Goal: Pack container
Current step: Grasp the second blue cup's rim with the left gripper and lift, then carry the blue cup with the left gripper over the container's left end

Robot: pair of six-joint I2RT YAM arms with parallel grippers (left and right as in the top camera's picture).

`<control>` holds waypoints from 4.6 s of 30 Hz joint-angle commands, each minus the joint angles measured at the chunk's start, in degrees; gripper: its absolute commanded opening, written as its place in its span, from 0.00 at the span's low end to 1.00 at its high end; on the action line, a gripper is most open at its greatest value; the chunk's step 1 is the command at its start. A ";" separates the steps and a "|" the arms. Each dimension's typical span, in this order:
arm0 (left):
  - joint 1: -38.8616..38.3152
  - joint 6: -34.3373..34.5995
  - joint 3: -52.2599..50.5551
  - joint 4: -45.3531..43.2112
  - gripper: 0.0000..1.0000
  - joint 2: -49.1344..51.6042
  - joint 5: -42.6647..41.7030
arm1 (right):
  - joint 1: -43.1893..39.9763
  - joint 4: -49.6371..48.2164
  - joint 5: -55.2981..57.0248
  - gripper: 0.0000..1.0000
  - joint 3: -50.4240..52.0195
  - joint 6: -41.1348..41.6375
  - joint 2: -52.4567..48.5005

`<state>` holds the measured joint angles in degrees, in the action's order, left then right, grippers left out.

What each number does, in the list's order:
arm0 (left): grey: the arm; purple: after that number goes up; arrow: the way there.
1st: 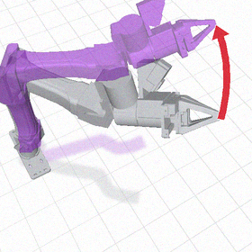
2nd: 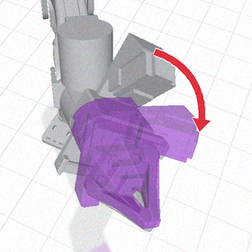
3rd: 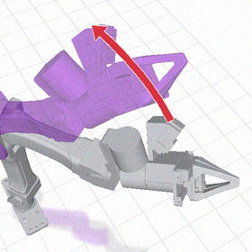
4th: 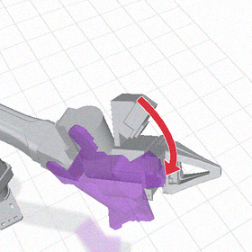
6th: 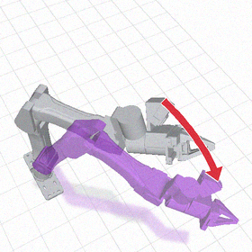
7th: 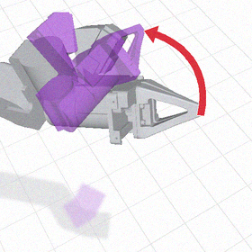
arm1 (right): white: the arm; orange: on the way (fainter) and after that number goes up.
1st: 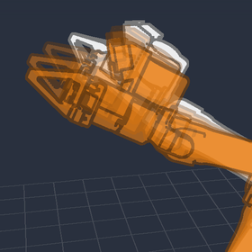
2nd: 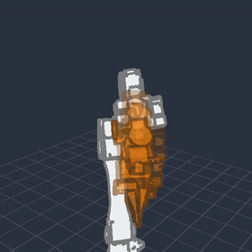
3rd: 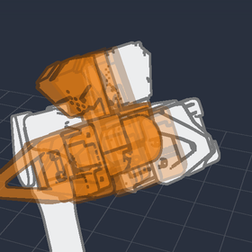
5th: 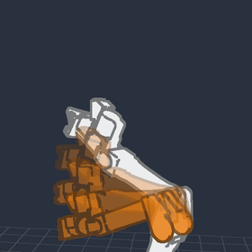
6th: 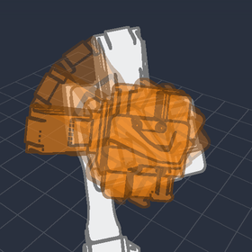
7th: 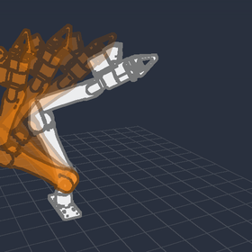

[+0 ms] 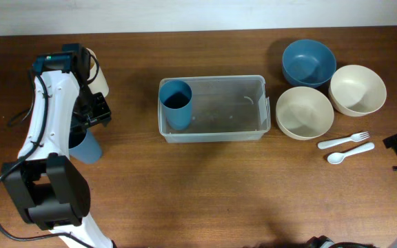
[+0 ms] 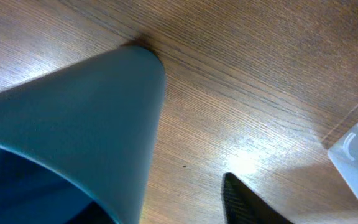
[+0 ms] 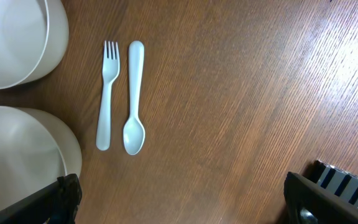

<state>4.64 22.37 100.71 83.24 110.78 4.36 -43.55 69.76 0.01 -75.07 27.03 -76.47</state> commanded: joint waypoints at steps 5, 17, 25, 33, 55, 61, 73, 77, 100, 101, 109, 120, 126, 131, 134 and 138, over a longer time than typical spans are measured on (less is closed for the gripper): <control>0.02 -0.17 -0.28 -0.31 0.24 -1.53 -0.07 | -0.35 -0.17 0.70 0.99 0.20 0.48 -0.11; 0.02 -1.68 0.28 -0.09 0.08 -1.53 -0.09 | -0.35 -0.17 0.70 0.99 0.20 0.48 -0.11; 0.02 -2.19 5.99 1.81 0.02 -1.53 -0.15 | -0.35 -0.17 0.70 0.99 0.20 0.48 -0.11; -0.04 -2.73 14.99 6.84 0.02 -1.53 -0.59 | -0.35 -0.17 0.68 0.99 0.20 0.48 -0.11; -16.39 -4.28 44.39 11.30 0.02 -1.53 -2.03 | -0.35 -0.17 0.70 0.99 0.20 0.48 -0.11; -19.61 -5.44 49.57 12.94 0.01 -1.55 -1.99 | -0.35 -0.17 0.70 0.99 0.20 0.48 -0.11; -25.90 -6.88 52.63 13.44 0.02 -4.48 -2.12 | -0.35 -0.17 0.70 0.99 0.20 0.48 -0.11; -28.76 -6.93 52.63 13.44 0.02 -5.03 -3.30 | -0.35 -0.17 0.70 0.99 0.20 0.48 -0.11; -31.58 -7.08 52.61 12.79 0.03 -5.01 -4.66 | -0.35 -0.17 0.70 0.99 0.20 0.48 -0.11; -31.58 -7.08 52.61 12.52 0.03 -5.01 -4.63 | -0.35 -0.17 0.70 0.99 0.20 0.48 -0.11; -31.61 -7.32 52.41 13.46 0.03 -3.17 -5.18 | -0.35 -0.17 0.70 0.99 0.20 0.48 -0.11; -31.61 -8.39 48.30 13.44 0.03 -1.86 -7.91 | -0.35 -0.17 0.70 0.99 0.20 0.48 -0.11; -31.61 -8.81 47.63 13.44 0.03 -1.86 -8.04 | -0.35 -0.17 0.68 0.99 0.20 0.48 -0.11; -31.61 -8.81 44.22 13.46 0.03 -1.86 -8.04 | -0.35 -0.17 0.70 0.99 0.20 0.48 -0.11; -31.61 -8.81 40.63 13.46 0.02 -1.86 -7.91 | -0.35 -0.17 0.70 0.98 0.20 0.48 -0.11; -31.61 -8.79 39.56 13.44 0.02 -1.86 -5.70 | -0.35 -0.17 0.70 0.99 0.20 0.48 -0.11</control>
<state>-26.72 14.50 140.86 96.71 108.99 -2.98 -43.55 69.76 0.01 -75.07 27.05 -76.47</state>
